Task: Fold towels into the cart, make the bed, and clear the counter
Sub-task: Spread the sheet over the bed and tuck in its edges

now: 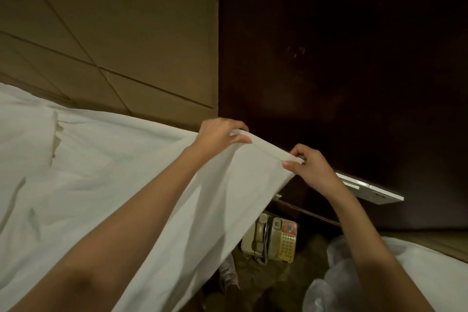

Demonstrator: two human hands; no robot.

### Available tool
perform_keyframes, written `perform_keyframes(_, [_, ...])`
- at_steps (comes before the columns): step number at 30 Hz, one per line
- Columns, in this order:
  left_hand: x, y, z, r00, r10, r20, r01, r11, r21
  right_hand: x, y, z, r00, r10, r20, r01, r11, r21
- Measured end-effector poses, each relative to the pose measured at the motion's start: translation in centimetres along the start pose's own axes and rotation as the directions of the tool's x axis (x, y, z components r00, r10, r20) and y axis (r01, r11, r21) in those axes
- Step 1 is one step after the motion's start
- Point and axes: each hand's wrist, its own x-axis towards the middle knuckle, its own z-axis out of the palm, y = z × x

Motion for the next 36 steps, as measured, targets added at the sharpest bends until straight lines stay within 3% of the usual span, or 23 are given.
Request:
perform_keyframes(3, [0.8,0.3,2.0,0.982,0.018,0.187,-0.028,0.998,0.051,-0.4,0.6,-0.6,1.000,0.000,-0.012,0.000,1.000,-0.002])
perform_keyframes(6, [0.8,0.6,2.8,0.966,0.005,0.260,-0.008,1.000,0.010,-0.6,1.8,-1.1,0.999,0.039,-0.023,-0.038,0.999,0.037])
perform_keyframes(9, [0.1,0.7,2.8,0.969,0.039,0.243,-0.018,0.996,-0.087,-0.6,2.7,-1.1,0.997,0.078,0.020,-0.080,0.994,0.081])
perform_keyframes(12, [-0.9,0.5,2.5,0.976,0.090,0.197,-0.070,0.992,-0.108,-0.1,2.6,-0.9,0.984,0.103,0.143,-0.102,0.995,-0.015])
perform_keyframes(16, [-2.1,0.4,2.1,0.979,0.099,0.179,-0.092,0.994,-0.051,1.6,1.1,0.9,0.958,0.078,0.277,-0.052,0.994,-0.101])
perform_keyframes(21, [-3.0,-0.7,2.2,0.976,0.116,0.186,-0.095,0.989,-0.115,4.3,-2.2,6.2,0.940,0.020,0.341,0.041,0.985,-0.169])
perform_keyframes(25, [-3.0,-2.1,1.9,0.972,0.060,0.229,-0.036,0.993,-0.111,5.5,-4.0,8.6,0.905,-0.066,0.420,0.093,0.995,-0.045])
perform_keyframes(27, [-3.2,-3.0,1.9,0.973,0.059,0.222,-0.021,0.986,-0.166,5.7,-4.4,9.6,0.909,-0.067,0.412,0.078,0.997,-0.011])
perform_keyframes(36, [-4.2,-7.0,3.2,0.967,0.016,0.253,0.077,0.932,-0.353,6.8,-4.1,9.6,0.956,-0.075,0.285,0.136,0.971,-0.199])
